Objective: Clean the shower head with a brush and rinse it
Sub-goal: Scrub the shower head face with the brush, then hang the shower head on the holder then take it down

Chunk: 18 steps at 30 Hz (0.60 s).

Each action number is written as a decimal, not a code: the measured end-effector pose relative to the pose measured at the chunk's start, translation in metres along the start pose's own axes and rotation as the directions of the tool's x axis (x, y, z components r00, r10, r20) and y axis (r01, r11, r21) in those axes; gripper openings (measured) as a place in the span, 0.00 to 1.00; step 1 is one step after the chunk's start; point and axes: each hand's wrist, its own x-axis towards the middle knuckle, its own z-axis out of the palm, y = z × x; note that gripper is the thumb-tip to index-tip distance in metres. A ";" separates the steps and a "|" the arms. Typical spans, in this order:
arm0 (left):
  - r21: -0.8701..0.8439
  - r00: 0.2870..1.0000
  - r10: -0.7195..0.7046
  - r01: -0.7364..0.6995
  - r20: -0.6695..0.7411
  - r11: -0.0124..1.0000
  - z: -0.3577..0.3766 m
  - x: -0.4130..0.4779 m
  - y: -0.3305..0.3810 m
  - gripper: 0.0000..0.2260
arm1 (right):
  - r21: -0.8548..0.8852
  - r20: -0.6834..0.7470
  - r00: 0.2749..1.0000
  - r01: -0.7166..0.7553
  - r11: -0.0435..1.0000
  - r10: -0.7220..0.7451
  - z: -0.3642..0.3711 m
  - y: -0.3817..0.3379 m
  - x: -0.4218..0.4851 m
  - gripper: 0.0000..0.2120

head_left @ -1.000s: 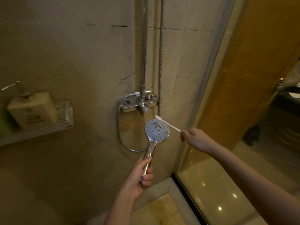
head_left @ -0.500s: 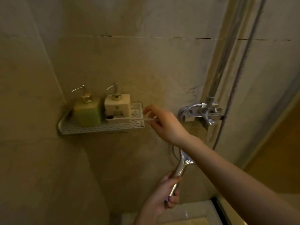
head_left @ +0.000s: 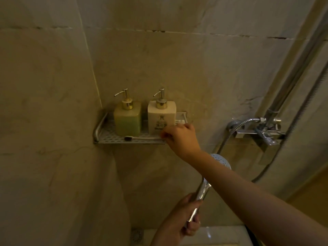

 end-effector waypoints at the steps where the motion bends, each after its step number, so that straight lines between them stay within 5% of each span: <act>1: -0.006 1.000 -0.001 0.001 -0.004 1.000 -0.002 0.001 0.000 0.07 | -0.004 -0.023 1.000 0.008 1.000 -0.008 0.002 0.000 0.000 0.08; 6: 0.002 1.000 -0.025 0.025 -0.014 1.000 -0.004 0.006 -0.003 0.05 | 0.047 -0.060 0.997 0.056 0.997 -0.054 0.005 0.004 -0.004 0.08; 11: 0.060 0.999 -0.026 0.024 0.029 0.998 -0.002 0.012 -0.002 0.01 | 0.393 -0.304 0.944 0.003 0.920 0.127 -0.024 0.010 -0.039 0.10; 15: 0.055 0.993 -0.063 0.058 0.098 0.997 0.015 0.032 -0.003 0.09 | 0.540 -0.428 0.802 -0.143 0.829 0.417 -0.049 0.050 -0.103 0.10; 18: 0.114 0.990 -0.076 0.062 0.121 0.992 0.051 0.051 -0.001 0.14 | 0.686 -0.438 0.575 -0.283 0.670 0.691 -0.061 0.083 -0.162 0.12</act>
